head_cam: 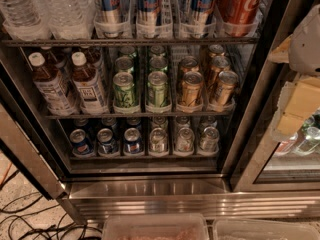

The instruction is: Pick pepsi can from bottom shelf of fridge

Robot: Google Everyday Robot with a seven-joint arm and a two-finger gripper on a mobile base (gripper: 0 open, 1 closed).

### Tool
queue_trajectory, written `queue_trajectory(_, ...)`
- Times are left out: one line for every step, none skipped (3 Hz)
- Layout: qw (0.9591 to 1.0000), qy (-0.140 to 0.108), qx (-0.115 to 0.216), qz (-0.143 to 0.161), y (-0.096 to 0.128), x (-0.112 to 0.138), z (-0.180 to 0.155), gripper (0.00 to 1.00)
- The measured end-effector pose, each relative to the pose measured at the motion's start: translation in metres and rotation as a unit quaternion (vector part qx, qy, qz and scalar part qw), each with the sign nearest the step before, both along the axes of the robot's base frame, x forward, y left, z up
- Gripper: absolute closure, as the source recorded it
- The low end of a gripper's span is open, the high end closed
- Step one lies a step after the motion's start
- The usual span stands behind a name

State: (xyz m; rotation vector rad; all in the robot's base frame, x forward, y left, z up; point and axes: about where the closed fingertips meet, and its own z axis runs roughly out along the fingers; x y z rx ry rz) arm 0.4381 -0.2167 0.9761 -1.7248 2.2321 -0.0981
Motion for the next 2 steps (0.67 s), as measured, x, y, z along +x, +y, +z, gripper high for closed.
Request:
queue_trajectory(1.0000,0.000,0.000,0.000,0.0000,0.0000,0.0000,0.00)
queue_trajectory(1.0000,0.001,0.000,-0.001,-0.0003,0.0013,-0.0012,0.00)
